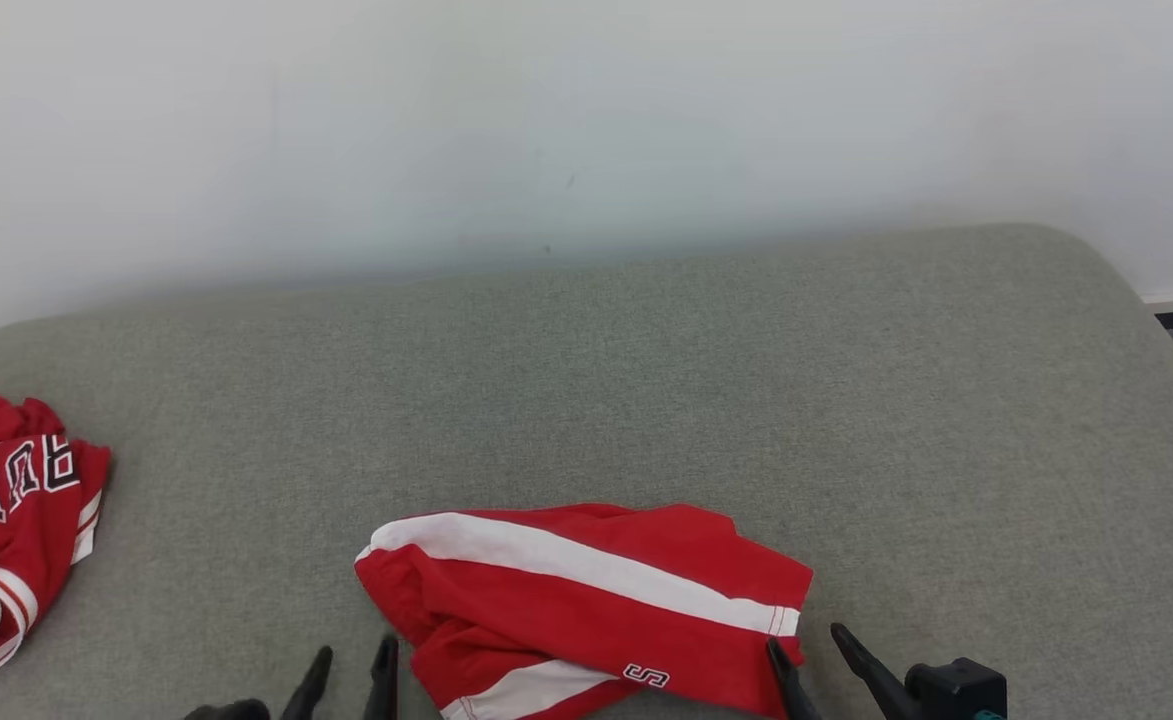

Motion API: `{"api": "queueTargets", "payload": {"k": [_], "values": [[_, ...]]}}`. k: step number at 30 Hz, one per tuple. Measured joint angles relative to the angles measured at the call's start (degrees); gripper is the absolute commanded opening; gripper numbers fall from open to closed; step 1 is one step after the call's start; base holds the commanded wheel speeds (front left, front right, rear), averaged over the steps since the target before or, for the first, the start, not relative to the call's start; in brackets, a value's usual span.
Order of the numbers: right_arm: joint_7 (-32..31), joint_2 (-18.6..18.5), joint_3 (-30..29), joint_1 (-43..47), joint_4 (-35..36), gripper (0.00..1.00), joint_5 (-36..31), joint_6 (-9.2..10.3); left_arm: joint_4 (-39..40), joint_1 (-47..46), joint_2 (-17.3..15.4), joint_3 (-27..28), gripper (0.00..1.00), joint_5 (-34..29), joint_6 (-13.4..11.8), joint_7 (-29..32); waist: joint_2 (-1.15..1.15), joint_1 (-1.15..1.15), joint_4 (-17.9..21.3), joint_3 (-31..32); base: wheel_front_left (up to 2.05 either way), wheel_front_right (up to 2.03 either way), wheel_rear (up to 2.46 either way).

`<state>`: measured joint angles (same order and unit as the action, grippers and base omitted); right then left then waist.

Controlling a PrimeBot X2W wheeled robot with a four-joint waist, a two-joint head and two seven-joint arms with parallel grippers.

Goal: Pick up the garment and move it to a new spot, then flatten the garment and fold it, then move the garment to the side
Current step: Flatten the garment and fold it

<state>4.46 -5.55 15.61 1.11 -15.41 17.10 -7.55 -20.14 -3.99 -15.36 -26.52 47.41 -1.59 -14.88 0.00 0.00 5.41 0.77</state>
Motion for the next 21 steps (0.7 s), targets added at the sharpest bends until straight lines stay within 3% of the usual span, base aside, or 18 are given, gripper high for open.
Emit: {"api": "queueTargets", "payload": {"k": [8, 21], "values": [[-1.5, -0.1, -0.6, 0.8, 0.6, 1.0, 0.2, 0.0, 9.8, 7.3, 2.2, 10.6, 1.0, -12.5, 1.2, -0.2, 0.0, 0.0, -2.4, 0.3, 0.0, 0.0, 0.0], [-7.3, 1.4, -3.5, 0.7, -0.8, 1.0, 0.2, 0.0, 10.2, 11.0, 8.0, 17.5, 1.0, -19.8, 6.2, -0.2, 0.0, 0.0, -5.6, 0.7, 0.0, 0.0, 0.0]]}}
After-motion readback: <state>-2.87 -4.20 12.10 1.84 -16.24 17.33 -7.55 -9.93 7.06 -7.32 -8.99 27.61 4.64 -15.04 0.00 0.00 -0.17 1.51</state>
